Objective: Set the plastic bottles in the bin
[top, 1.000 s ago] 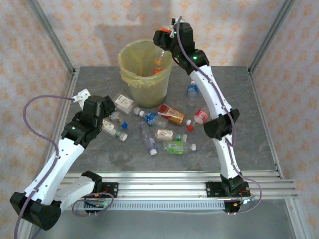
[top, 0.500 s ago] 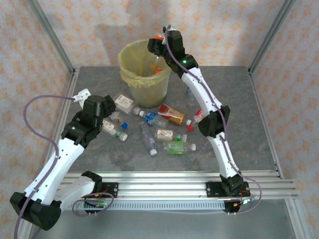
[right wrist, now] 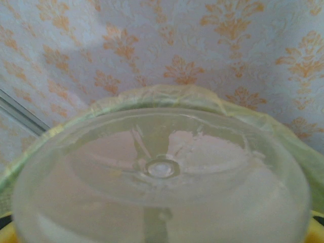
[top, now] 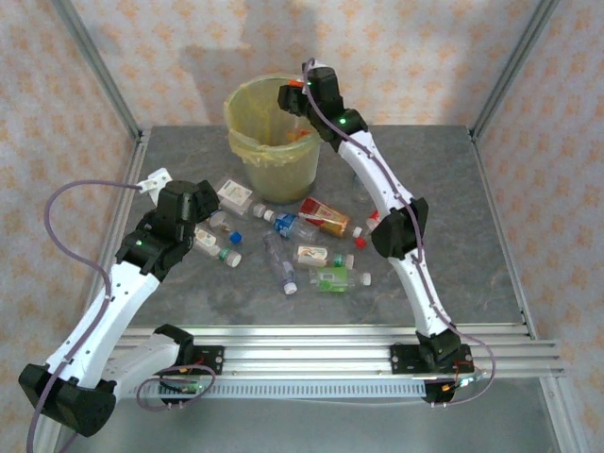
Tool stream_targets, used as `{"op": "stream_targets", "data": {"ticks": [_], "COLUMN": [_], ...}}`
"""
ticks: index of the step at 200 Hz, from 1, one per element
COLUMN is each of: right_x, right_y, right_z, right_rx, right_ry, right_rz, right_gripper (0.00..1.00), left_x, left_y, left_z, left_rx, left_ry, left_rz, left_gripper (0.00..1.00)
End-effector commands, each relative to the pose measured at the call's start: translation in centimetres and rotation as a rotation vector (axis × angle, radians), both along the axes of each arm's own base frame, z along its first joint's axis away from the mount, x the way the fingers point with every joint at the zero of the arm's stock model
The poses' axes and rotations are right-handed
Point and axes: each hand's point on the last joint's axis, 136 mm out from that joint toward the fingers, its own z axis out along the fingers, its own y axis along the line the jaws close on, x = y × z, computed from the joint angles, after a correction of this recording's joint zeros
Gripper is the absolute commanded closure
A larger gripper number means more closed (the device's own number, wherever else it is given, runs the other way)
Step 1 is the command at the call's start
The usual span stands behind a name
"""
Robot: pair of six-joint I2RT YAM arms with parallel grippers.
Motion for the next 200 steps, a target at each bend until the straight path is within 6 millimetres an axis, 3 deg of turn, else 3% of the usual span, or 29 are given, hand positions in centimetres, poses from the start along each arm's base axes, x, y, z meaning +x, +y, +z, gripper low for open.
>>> {"op": "stream_targets", "data": {"ticks": [1,38,53,72,114,200], "right_x": [-0.3,-0.3,-0.4,-0.5,-1.5,-5.1], "right_y": [0.4,0.7,0.8,0.9,0.4,-2.4], "right_z": [-0.4,-1.9,-2.2,-1.7,2.4,11.5], "right_rx": [-0.055,-0.083,-0.084,-0.08,-0.054,-0.014], "right_ry": [-0.01,0.016,0.021,0.012,-0.052,-0.166], "right_rz": [0.006,0.017,0.022,0.024,0.024,-0.008], "right_gripper": [0.62,0.59,0.51,0.33,0.14,0.0], "left_x": [0.0,-0.1,-0.2,-0.2,-0.5,-1.3], "left_y": [0.5,0.6,0.7,0.7,0.9,2.0], "left_z": [0.2,0.3,0.3,0.4,0.4,0.0], "left_rx": [-0.001,0.001,0.003,0.004,0.001,0.001], "left_ry": [-0.018,-0.019,-0.018,-0.017,-0.006,0.018], "left_rz": [0.027,0.033,0.035,0.037,0.05,0.109], "left_gripper": [0.0,0.0,0.0,0.0,0.0,0.0]}}
